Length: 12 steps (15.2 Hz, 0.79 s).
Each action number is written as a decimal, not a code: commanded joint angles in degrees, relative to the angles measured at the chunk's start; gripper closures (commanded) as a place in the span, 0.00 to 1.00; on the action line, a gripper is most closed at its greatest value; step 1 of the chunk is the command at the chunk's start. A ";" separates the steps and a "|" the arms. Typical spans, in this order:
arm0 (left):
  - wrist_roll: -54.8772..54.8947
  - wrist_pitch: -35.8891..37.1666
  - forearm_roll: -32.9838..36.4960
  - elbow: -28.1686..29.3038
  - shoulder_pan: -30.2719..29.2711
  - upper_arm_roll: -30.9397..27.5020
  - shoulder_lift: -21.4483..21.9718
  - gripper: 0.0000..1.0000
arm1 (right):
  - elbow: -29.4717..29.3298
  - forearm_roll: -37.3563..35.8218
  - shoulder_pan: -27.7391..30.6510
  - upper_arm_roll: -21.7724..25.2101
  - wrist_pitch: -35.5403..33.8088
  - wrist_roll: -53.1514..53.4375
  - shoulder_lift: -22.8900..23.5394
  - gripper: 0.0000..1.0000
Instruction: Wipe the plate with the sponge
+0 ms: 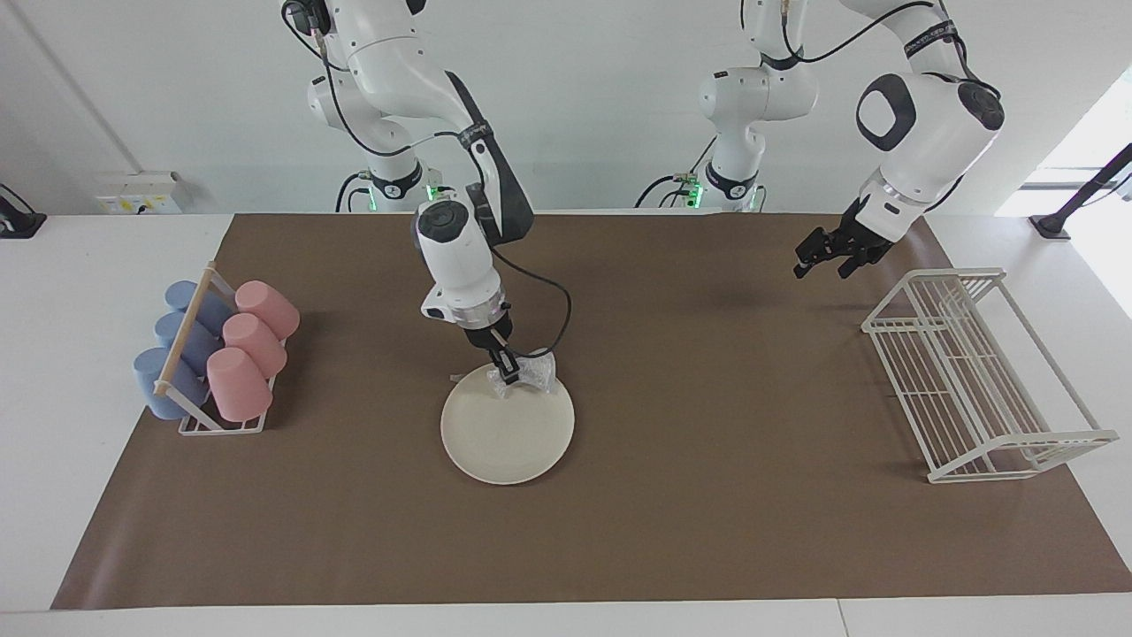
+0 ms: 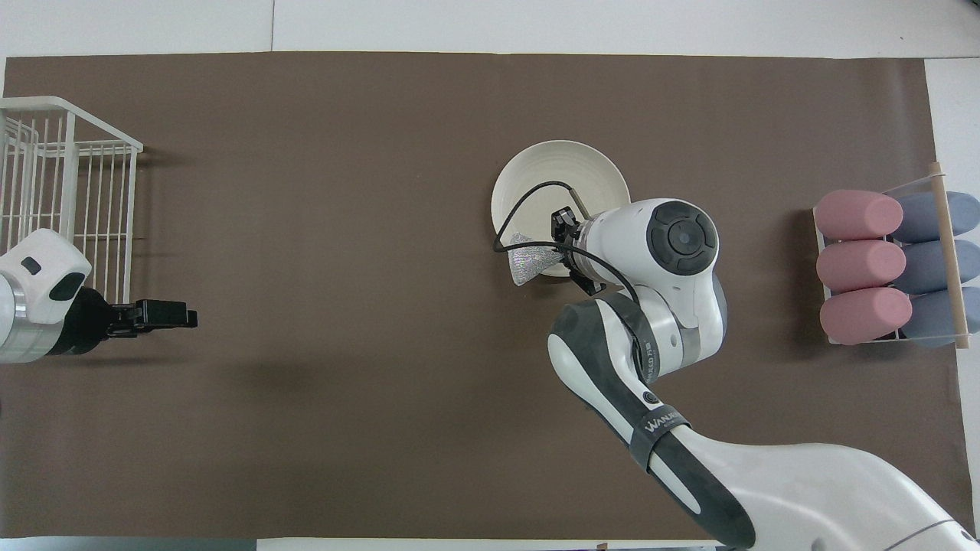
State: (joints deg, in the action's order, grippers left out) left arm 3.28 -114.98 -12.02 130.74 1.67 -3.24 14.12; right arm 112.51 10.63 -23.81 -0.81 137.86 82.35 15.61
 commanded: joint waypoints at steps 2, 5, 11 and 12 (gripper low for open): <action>-4.39 -0.07 -1.49 -1.70 -0.61 0.25 -0.76 0.00 | -6.76 -1.14 -1.32 0.01 -14.43 6.84 -5.67 1.00; -5.65 0.37 -16.22 -2.41 -0.61 0.17 -1.20 0.00 | -10.80 -3.07 -3.17 -0.42 -23.92 13.34 -9.62 1.00; -5.21 3.36 -39.88 -4.00 0.18 0.34 -1.64 0.00 | -20.47 -3.34 -5.72 -0.16 -38.88 19.50 -12.45 1.00; -4.86 4.41 -43.49 -4.08 0.27 0.34 -1.64 0.00 | -21.10 -3.43 -5.90 -0.42 -39.77 21.08 -12.36 1.00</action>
State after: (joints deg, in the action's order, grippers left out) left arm -1.43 -113.27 -49.65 128.20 1.83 -2.72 13.29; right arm 94.30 8.08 -29.61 -0.95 100.69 100.42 2.09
